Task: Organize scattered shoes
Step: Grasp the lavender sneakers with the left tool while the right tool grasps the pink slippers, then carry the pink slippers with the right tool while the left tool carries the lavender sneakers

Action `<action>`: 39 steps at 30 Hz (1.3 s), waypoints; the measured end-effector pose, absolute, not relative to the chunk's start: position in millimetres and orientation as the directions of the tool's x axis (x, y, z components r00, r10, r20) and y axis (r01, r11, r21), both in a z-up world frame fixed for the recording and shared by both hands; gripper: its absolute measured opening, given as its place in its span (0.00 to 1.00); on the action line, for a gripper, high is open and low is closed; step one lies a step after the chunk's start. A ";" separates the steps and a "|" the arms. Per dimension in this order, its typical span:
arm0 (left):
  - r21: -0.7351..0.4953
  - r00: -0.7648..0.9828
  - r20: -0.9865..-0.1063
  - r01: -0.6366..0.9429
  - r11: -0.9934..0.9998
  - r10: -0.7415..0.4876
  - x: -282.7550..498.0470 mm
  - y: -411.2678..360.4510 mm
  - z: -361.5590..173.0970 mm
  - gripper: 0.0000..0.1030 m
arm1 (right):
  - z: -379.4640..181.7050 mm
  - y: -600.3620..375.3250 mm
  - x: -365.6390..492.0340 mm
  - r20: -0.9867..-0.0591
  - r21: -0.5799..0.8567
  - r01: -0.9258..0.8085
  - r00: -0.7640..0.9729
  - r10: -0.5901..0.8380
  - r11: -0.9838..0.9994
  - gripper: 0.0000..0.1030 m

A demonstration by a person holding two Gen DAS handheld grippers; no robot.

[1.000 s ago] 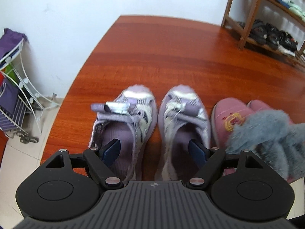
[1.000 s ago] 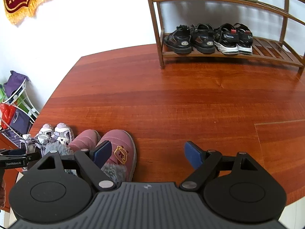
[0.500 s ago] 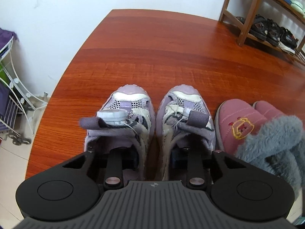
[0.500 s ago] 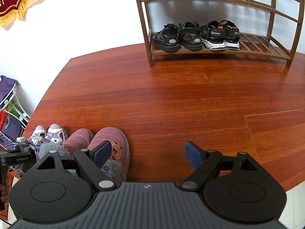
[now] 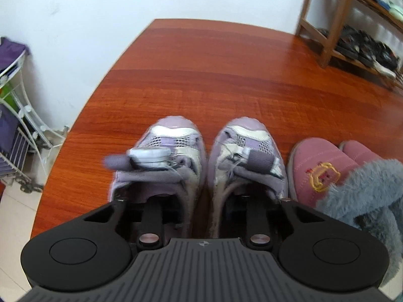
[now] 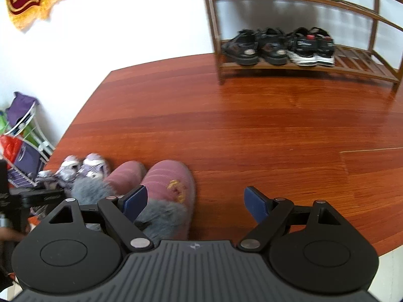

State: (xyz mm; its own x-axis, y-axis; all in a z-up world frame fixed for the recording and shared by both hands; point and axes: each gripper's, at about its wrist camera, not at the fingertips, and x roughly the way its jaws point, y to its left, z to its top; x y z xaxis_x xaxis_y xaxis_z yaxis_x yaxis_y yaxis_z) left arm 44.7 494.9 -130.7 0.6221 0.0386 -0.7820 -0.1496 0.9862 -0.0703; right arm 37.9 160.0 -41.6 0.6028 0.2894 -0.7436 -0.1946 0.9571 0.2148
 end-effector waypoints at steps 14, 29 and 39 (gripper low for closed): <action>-0.123 0.637 -0.770 -0.216 0.969 0.045 10.0 503.3 -119.3 0.22 | -49.0 226.9 31.7 -0.757 0.322 -0.368 0.453 0.471 0.872 0.85; -0.167 0.670 -0.740 -0.272 0.948 0.062 -30.6 518.4 -82.3 0.22 | -99.4 287.6 63.7 -0.840 0.212 -0.259 0.444 0.311 0.942 0.84; -0.169 0.669 -0.739 -0.296 0.940 0.078 -40.2 518.3 -72.0 0.22 | -126.7 292.6 72.7 -0.808 0.083 -0.224 0.555 0.197 0.971 0.83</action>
State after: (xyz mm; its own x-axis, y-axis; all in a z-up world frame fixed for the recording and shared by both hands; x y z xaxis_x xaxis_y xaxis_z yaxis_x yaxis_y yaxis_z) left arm -40.2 518.3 -72.0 0.6694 0.0777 -0.7389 -0.2961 0.9400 -0.1694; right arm 72.7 292.6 -126.7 0.5550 0.1968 -0.8083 -0.2239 0.9711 0.0827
